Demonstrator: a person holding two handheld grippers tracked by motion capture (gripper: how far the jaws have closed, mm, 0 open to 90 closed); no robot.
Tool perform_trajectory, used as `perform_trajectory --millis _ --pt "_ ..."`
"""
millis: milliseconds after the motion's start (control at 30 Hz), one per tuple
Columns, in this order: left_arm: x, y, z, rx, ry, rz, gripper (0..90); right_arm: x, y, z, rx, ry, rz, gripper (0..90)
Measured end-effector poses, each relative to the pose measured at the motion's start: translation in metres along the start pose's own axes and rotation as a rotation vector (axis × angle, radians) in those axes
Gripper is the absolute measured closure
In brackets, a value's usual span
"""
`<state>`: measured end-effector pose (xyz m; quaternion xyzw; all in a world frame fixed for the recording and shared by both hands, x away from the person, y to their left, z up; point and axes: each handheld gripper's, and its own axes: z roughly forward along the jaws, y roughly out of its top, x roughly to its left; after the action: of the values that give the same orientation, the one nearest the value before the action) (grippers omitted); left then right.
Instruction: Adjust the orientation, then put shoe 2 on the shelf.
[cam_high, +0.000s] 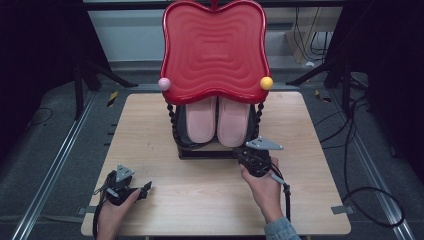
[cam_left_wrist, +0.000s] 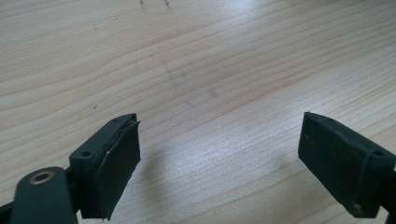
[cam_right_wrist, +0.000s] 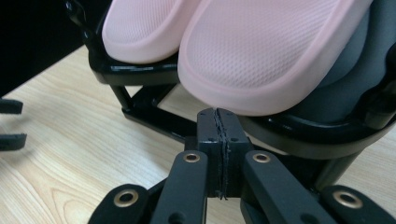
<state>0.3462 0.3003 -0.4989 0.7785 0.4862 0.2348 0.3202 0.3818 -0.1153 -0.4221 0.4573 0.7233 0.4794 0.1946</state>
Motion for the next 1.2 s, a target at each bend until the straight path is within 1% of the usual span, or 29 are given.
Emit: perform_trajectory --millis 67,133,367,467,700,800,867,900,967,1000,1033,1100,1200 --pt "0.000 0.000 0.000 0.000 -0.001 0.002 12.5 -0.002 0.001 0.002 0.001 -0.005 0.005 90.0" --pt "0.000 0.000 0.000 -0.001 0.000 0.001 12.5 -0.003 0.002 0.005 0.001 0.002 0.019 90.0" --pt "0.000 0.000 0.000 -0.001 0.000 0.001 12.5 -0.005 0.007 0.011 0.004 -0.011 0.021 90.0" --pt "0.001 0.000 0.000 -0.002 0.001 -0.004 12.5 -0.006 0.007 0.014 0.003 -0.008 0.027 90.0" --pt "0.000 0.000 0.000 0.002 -0.001 0.002 12.5 -0.006 0.008 0.015 0.004 -0.002 0.032 88.5" --pt "0.000 0.000 0.000 -0.002 0.001 -0.001 12.5 -0.004 0.007 0.012 0.000 0.004 0.023 87.1" --pt "0.000 0.000 -0.001 -0.002 0.003 0.000 12.5 -0.002 0.006 0.011 0.002 0.010 0.018 84.4" --pt "0.000 0.000 -0.001 -0.004 0.003 -0.001 12.5 -0.001 0.005 0.010 0.002 0.014 0.018 82.1" --pt "0.001 0.000 -0.001 -0.002 0.003 0.001 12.4 0.002 0.003 0.007 0.001 0.019 0.001 76.0" --pt "0.001 0.000 -0.001 -0.002 0.003 0.001 12.4 0.002 0.002 0.006 -0.002 0.025 -0.004 72.3" --pt "0.001 0.000 -0.001 -0.003 0.003 0.000 12.3 0.003 0.000 0.004 -0.001 0.036 0.001 66.5" --pt "0.001 0.000 -0.001 -0.005 0.004 0.000 12.2 0.003 -0.004 0.001 0.010 0.057 -0.021 57.6" --pt "0.002 0.000 -0.001 -0.006 0.006 0.001 11.7 0.002 -0.013 -0.005 0.022 0.067 -0.052 44.0"
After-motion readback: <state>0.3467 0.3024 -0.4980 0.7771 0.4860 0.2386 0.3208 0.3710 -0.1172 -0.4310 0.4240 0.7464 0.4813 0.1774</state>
